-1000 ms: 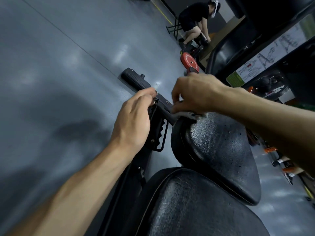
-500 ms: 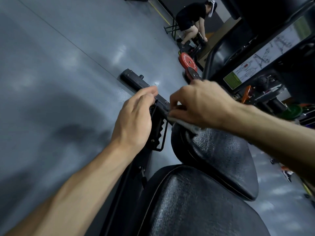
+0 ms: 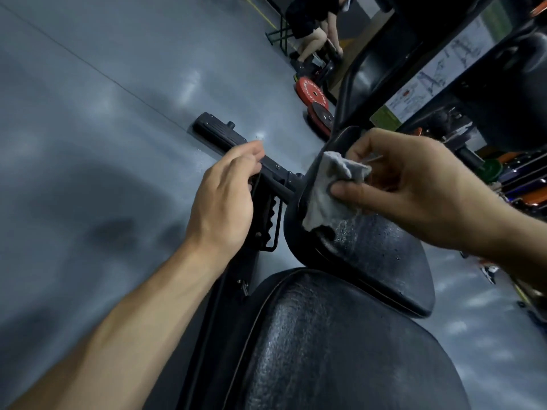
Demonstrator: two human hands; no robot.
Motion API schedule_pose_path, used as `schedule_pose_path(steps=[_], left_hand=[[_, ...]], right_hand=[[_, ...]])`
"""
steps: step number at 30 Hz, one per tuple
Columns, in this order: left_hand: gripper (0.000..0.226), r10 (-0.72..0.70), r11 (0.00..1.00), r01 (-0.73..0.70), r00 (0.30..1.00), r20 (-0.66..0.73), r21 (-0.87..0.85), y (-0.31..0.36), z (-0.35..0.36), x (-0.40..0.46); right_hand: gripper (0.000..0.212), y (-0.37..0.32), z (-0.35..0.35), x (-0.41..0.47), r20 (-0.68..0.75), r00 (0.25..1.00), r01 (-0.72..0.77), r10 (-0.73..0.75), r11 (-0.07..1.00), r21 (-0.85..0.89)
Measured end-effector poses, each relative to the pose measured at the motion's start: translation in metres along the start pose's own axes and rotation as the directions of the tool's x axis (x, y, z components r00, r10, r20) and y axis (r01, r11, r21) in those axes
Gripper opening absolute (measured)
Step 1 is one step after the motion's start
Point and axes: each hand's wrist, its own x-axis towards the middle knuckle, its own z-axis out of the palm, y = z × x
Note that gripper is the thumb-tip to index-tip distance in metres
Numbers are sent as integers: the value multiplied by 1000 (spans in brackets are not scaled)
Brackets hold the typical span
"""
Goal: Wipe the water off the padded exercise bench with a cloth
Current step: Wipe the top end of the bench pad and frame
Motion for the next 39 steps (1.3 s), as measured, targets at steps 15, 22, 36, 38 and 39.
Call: schedule_pose_path(steps=[15, 22, 36, 38, 39], left_hand=[[38, 21, 1000, -21, 1000, 11, -21, -6, 8, -2], [42, 0, 999, -8, 987, 162, 48, -9, 20, -4], [52, 103, 948, -242, 847, 521, 207, 20, 44, -21], [53, 89, 917, -291, 817, 570, 273, 28, 49, -25], [52, 82, 896, -317, 807, 585, 311, 31, 52, -28]], right_hand=[[27, -3, 57, -20, 28, 996, 85, -90, 987, 133], [17, 28, 45, -72, 30, 997, 74, -74, 997, -20], [24, 88, 41, -167, 21, 989, -138, 145, 971, -195], [21, 103, 39, -185, 51, 976, -198, 213, 958, -209], [18, 115, 40, -202, 70, 964, -234, 257, 943, -236]])
